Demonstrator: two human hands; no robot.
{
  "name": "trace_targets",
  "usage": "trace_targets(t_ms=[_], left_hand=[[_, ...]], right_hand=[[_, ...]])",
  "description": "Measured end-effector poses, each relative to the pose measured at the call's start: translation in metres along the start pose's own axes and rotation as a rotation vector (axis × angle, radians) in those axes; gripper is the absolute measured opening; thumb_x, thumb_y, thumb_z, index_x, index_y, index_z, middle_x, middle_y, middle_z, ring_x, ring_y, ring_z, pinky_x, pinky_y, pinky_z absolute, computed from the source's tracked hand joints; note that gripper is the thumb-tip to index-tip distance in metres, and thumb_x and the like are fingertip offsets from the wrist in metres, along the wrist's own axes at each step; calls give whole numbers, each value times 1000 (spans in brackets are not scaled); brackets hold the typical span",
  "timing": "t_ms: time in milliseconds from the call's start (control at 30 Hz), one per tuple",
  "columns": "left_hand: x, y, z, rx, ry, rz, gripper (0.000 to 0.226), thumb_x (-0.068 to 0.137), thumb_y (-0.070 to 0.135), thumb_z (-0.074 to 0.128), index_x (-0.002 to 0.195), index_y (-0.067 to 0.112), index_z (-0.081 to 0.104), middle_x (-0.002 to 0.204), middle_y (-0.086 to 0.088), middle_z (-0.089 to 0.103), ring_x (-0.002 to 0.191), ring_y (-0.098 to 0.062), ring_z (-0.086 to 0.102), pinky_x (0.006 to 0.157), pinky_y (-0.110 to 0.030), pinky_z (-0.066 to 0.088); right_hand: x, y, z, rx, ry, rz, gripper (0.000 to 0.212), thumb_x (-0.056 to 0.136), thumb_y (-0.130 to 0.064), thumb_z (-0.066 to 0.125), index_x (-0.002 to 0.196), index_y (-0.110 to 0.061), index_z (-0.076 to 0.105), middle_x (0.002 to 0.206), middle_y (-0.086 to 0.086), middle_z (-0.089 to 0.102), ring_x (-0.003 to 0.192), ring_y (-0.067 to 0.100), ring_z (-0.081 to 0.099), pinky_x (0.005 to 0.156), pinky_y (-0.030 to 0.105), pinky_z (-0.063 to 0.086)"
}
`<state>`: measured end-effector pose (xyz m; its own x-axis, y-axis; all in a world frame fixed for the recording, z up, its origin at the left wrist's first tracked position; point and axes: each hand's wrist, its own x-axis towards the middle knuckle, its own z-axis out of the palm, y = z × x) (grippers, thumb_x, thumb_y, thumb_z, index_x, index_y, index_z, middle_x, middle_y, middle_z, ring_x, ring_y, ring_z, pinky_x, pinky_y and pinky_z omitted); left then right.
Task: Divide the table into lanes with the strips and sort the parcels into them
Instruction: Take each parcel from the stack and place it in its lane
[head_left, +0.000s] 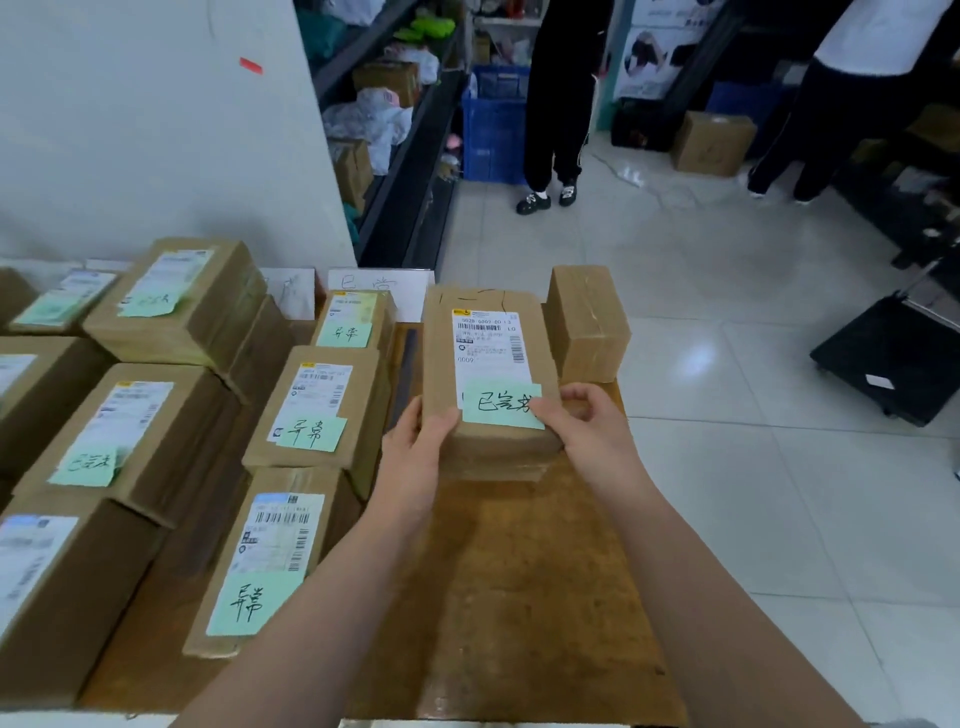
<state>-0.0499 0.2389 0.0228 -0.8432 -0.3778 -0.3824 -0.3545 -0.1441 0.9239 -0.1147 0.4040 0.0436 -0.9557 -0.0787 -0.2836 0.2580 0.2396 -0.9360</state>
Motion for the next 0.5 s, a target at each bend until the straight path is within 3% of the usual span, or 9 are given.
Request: trace_targets(t_ms=[200, 333, 500], left_hand=[[1, 18, -53, -75, 112, 77, 75, 71, 72, 56, 140, 44, 44, 134, 13, 55, 123, -12, 51, 107, -47, 43], [8, 29, -106, -59, 167, 127, 48, 94, 53, 51, 138, 33, 50, 127, 9, 60, 112, -9, 55, 82, -25, 45], [5, 41, -185, -96, 236, 135, 41, 93, 47, 55, 130, 28, 58, 118, 4, 66, 103, -13, 63, 74, -25, 48]], right_hand=[[1, -30, 59, -19, -37, -82, 36, 83, -41, 72, 111, -27, 54, 102, -13, 63, 91, 5, 61, 79, 28, 54], [-4, -48, 112, -32, -111, -107, 39, 83, -42, 71, 116, -28, 53, 105, -13, 62, 96, 6, 61, 76, 24, 54], [-21, -73, 183, -24, -166, -120, 40, 82, -38, 74, 114, -24, 55, 103, -9, 65, 91, 5, 64, 80, 28, 56]])
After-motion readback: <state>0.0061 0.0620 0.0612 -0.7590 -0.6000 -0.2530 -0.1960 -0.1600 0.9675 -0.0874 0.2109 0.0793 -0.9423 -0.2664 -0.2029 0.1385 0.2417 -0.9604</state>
